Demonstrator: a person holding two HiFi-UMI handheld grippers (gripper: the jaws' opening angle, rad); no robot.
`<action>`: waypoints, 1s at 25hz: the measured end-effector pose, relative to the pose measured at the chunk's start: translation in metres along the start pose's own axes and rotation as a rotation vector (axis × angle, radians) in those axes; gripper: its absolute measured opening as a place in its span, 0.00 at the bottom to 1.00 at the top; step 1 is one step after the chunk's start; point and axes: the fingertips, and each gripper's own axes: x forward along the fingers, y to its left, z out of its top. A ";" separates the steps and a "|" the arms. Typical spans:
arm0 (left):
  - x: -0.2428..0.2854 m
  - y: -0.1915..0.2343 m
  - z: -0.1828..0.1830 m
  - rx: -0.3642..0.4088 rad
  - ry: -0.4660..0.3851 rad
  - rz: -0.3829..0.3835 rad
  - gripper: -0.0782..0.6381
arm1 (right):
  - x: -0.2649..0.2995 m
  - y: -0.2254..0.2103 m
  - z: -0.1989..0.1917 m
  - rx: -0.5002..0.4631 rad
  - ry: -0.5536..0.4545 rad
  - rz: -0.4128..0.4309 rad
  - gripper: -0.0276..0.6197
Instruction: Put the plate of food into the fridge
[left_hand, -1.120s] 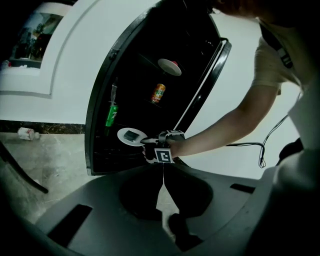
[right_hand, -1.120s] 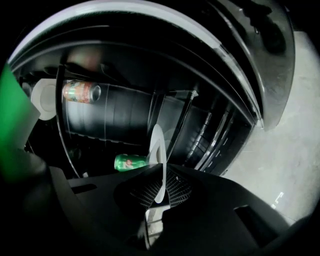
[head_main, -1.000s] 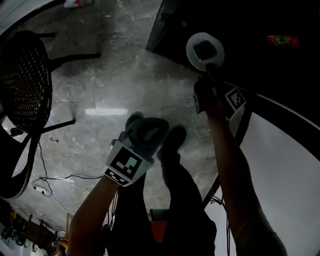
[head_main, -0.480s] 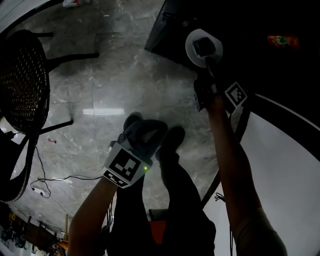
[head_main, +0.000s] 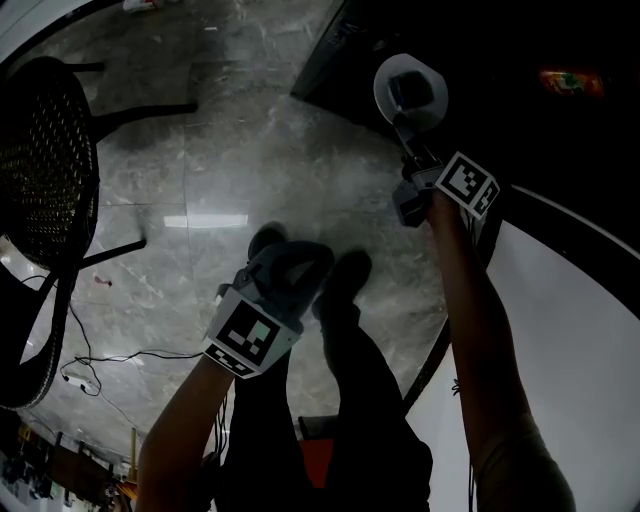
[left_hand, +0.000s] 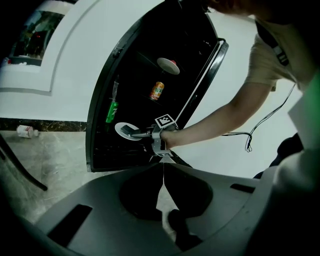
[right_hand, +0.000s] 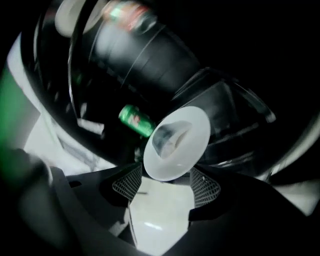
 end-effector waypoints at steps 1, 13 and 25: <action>0.000 0.001 0.000 0.001 -0.001 0.001 0.13 | 0.001 0.000 -0.002 -0.062 0.027 -0.017 0.45; -0.003 0.004 -0.001 -0.004 0.001 0.007 0.13 | 0.014 -0.012 -0.017 -0.386 0.159 -0.230 0.45; -0.001 0.002 -0.006 -0.001 0.008 0.010 0.13 | 0.021 -0.014 -0.001 -0.214 0.078 -0.326 0.45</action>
